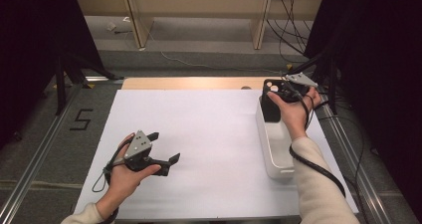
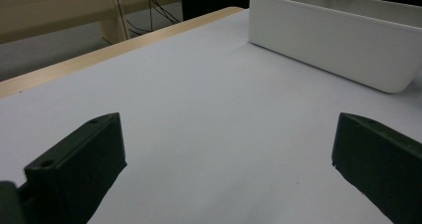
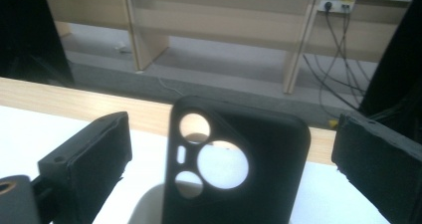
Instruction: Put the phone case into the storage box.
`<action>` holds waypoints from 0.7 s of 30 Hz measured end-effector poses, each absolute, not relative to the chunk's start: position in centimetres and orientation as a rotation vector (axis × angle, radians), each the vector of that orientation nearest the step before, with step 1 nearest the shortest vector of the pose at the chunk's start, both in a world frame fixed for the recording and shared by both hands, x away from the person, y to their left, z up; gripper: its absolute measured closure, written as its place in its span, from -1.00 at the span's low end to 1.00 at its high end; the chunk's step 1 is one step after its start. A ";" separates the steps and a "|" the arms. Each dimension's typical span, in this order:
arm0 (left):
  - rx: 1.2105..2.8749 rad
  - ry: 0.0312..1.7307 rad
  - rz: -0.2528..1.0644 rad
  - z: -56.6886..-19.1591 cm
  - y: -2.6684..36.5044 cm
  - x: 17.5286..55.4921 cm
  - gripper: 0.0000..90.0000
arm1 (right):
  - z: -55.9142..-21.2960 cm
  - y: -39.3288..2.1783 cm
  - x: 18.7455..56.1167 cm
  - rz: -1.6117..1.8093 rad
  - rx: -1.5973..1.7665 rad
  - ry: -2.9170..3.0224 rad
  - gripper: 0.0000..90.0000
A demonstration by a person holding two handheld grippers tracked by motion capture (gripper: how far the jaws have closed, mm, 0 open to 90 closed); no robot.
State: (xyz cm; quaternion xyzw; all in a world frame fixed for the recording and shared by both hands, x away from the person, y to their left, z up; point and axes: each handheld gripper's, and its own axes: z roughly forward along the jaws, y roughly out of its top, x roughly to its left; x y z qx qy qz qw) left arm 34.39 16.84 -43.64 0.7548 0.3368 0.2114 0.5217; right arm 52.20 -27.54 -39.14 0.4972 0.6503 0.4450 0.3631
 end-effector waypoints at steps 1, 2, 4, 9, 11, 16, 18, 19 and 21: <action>1.808 0.807 0.507 -43.6 16.8 34.4 -1.00 | -39.1 -27.5 52.0 1.155 1.282 1.674 -0.92; 1.808 0.808 0.507 -43.6 16.8 34.4 -1.00 | -39.0 -27.5 51.9 1.157 1.277 1.675 -0.91; 1.808 0.809 0.507 -43.6 16.8 34.4 -1.00 | -38.9 -27.5 51.6 1.160 1.273 1.680 -0.91; 1.805 0.808 0.511 -43.6 16.9 34.4 -1.00 | -38.5 -27.5 51.0 1.171 1.261 1.683 -0.90; 1.805 0.810 0.512 -43.6 16.9 34.4 -1.00 | -38.4 -27.4 50.8 1.174 1.257 1.688 -0.89; 1.803 0.813 0.512 -43.6 16.9 34.4 -1.00 | -38.5 -27.6 50.2 1.178 1.253 1.695 -0.88; 1.807 0.811 0.513 -43.6 16.9 34.4 -1.00 | -38.5 -27.6 50.0 1.179 1.254 1.705 -0.87; 1.807 0.811 0.513 -43.6 16.9 34.4 -1.00 | -38.5 -27.7 49.9 1.178 1.251 1.707 -0.87; 1.807 0.810 0.514 -43.6 16.9 34.4 -1.00 | -38.4 -27.7 49.7 1.181 1.249 1.711 -0.86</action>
